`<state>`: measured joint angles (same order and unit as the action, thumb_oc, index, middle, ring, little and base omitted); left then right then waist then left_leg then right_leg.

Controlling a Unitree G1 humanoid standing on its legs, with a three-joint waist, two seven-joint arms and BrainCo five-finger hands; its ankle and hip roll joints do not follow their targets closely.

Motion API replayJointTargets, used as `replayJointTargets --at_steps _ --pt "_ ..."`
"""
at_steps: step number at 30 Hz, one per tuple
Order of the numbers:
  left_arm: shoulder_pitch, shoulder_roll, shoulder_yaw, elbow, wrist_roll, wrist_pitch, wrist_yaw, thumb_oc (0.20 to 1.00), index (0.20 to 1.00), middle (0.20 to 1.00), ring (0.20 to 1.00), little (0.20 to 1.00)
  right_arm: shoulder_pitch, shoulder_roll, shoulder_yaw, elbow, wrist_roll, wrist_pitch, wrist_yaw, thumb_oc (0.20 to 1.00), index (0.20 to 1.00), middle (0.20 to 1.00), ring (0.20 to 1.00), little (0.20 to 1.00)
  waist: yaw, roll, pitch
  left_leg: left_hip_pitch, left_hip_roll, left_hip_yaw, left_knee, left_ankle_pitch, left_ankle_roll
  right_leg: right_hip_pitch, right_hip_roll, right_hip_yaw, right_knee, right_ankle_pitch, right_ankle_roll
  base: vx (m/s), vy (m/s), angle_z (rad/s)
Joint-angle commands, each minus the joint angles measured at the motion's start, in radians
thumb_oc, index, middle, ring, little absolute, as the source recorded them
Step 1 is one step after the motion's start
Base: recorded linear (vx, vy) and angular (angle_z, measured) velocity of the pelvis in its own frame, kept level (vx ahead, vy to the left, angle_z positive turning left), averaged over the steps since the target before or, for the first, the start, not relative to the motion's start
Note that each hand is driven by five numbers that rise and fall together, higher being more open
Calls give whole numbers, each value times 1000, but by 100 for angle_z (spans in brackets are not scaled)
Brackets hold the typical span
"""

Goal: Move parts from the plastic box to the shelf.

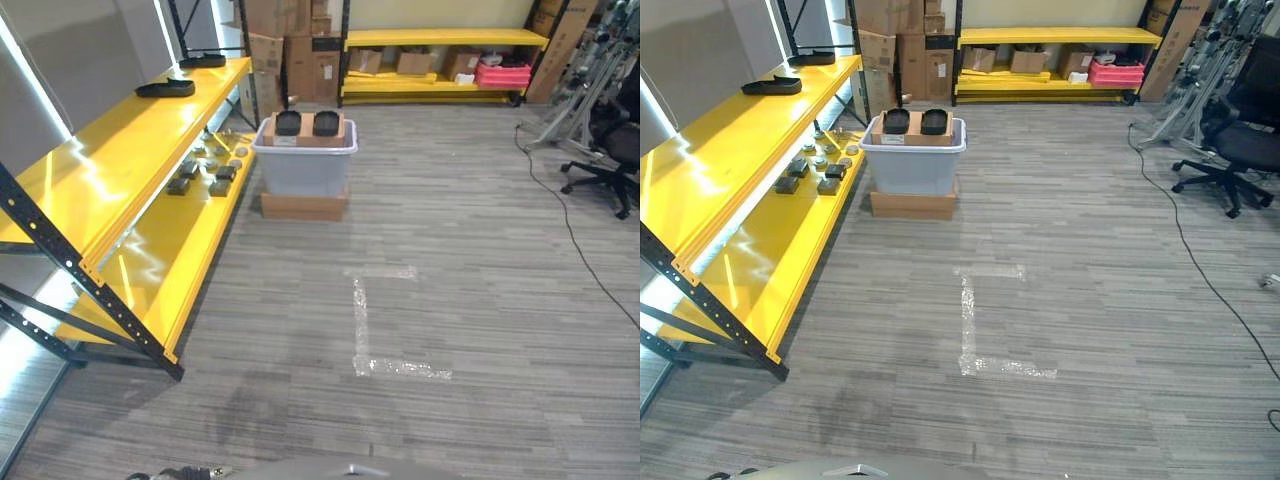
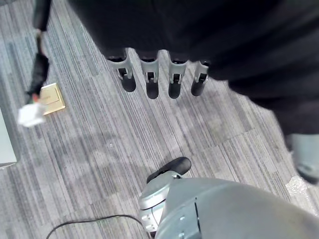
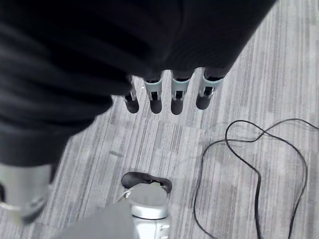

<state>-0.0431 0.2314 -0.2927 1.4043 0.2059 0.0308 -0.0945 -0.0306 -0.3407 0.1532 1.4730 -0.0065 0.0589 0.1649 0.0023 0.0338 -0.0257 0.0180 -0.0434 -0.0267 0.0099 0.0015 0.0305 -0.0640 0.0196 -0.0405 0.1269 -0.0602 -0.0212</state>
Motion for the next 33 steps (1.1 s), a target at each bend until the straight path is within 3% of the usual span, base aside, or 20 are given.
replayJointTargets --at_steps 1,10,18,26,33 --pt "-61 26 18 41 45 -20 30 1000 1000 1000 1000 1000 -49 2 1 59 -2 -13 -8 1000 1000 1000 1000 1000 2 -25 21 38 4 -50 -97 52 -25 129 -44 44 -214 153 90 0 0 0" --pt "-50 30 41 34 18 -30 40 1000 1000 1000 1000 1000 -51 4 10 54 -16 -18 -14 1000 1000 1000 1000 1000 -2 -32 21 45 3 -45 -97 42 -21 132 -46 50 -214 154 92 0 11 0" --pt "-48 40 -7 -23 62 -54 83 1000 1000 1000 1000 1000 -68 20 29 -4 22 -55 -46 1000 1000 1000 1000 1000 1 -46 42 39 -5 -42 -97 37 -14 127 -55 52 -214 163 102 -9 42 -2" --pt "-47 50 -14 -32 93 -68 131 1000 1000 1000 1000 1000 -65 31 -18 -22 127 -77 -71 1000 1000 1000 1000 1000 3 -34 45 44 -12 -28 -97 30 -9 123 -65 61 -210 167 109 27 31 -6" --pt "-60 68 -49 -45 164 -73 165 1000 1000 1000 1000 1000 -49 34 -11 -2 105 -81 -87 1000 1000 1000 1000 1000 4 -30 39 54 -13 -31 -97 25 -16 134 -62 49 -214 156 106 19 1 -2"
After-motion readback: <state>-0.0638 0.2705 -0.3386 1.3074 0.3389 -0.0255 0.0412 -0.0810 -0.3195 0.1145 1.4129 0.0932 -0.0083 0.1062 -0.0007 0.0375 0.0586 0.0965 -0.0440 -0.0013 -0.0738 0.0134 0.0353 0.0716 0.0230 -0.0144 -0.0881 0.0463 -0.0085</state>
